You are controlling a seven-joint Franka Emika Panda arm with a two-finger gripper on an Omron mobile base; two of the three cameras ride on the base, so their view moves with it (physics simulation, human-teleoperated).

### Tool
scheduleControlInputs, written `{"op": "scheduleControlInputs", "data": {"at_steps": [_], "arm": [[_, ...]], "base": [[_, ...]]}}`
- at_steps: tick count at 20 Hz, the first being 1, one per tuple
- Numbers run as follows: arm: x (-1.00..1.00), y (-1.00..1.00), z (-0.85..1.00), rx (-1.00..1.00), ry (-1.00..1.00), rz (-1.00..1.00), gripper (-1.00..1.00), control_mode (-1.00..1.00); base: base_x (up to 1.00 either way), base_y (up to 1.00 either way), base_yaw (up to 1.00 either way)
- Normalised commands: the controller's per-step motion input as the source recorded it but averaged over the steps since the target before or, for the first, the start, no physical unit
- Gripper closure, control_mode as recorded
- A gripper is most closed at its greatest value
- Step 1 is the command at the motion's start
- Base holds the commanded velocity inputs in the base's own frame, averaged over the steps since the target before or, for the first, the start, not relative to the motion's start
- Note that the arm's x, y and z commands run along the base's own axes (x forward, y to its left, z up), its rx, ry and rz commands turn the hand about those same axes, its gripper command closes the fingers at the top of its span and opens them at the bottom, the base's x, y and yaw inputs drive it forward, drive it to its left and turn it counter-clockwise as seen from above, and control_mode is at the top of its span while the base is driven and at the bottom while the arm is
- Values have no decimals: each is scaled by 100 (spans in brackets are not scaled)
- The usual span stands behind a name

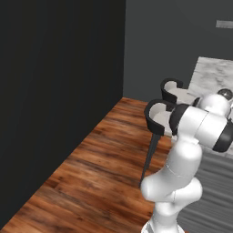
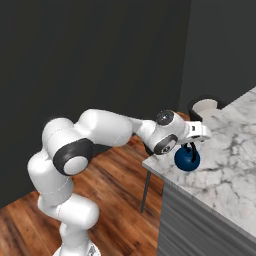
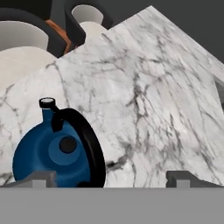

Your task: The kettle is done boiling. Turn off the stove, then wait for 300 timesteps before moving the kettle to the dining table.

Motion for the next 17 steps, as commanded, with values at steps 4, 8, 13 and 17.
{"op": "scheduleControlInputs", "data": {"at_steps": [4,8,13,17], "arm": [[-25,0,42,0,10,0,-100,-100],[-25,0,44,0,9,0,-100,-100],[-30,0,41,0,7,0,-100,-100],[-44,0,37,0,4,0,-100,-100]], "base": [[0,0,0],[0,0,0],[0,0,0],[0,0,0]]}}
